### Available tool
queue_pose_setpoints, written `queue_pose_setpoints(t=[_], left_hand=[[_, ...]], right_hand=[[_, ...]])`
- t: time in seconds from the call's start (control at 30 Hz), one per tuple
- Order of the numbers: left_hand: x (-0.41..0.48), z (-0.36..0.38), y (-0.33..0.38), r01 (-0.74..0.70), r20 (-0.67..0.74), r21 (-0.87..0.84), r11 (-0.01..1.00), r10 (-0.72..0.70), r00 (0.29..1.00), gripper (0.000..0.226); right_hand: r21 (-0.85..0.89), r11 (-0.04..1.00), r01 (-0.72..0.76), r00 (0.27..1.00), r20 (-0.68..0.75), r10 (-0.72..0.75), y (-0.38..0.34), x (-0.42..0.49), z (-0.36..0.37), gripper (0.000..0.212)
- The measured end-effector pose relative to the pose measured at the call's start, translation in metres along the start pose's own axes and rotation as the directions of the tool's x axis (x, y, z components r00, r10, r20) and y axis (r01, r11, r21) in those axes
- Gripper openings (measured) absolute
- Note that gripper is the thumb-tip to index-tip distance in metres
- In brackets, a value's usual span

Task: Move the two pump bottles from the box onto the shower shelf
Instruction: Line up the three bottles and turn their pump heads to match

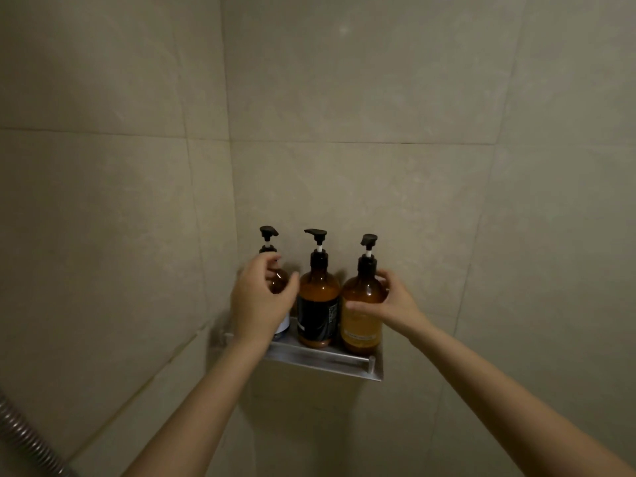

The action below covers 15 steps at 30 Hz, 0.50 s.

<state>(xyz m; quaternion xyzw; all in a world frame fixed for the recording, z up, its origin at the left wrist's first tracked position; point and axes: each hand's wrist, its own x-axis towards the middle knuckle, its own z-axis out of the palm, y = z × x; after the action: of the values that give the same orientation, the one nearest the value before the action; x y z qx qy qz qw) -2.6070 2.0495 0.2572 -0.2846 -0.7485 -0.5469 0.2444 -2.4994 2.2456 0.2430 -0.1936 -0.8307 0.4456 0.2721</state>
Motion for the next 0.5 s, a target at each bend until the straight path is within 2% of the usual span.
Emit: queue_pose_setpoints(t=[0.1,0.23,0.37,0.5], left_hand=[[-0.004,0.016,0.007,-0.02,0.216,0.128,0.992,-0.008,0.976,0.058],[-0.007,0.029,0.007,-0.042,0.363,0.161,0.986,-0.02,0.932,0.07],[-0.005,0.03,0.007,-0.066,0.333,0.203,0.977,-0.006,0.943,0.066],[-0.006,0.032,0.014,-0.129,0.274,0.376,0.918,0.023,0.961,0.057]], right_hand=[[-0.13,0.991,0.01,0.993,-0.112,-0.024,-0.008,0.0,0.002,0.097],[-0.241,0.97,-0.039,0.992,-0.122,0.01,-0.013,0.001,-0.003,0.084],[-0.242,0.97,-0.033,0.998,-0.068,0.017,-0.016,0.001,-0.009,0.079],[-0.227,0.973,-0.037,0.999,-0.011,0.035,-0.021,0.0,-0.012,0.078]])
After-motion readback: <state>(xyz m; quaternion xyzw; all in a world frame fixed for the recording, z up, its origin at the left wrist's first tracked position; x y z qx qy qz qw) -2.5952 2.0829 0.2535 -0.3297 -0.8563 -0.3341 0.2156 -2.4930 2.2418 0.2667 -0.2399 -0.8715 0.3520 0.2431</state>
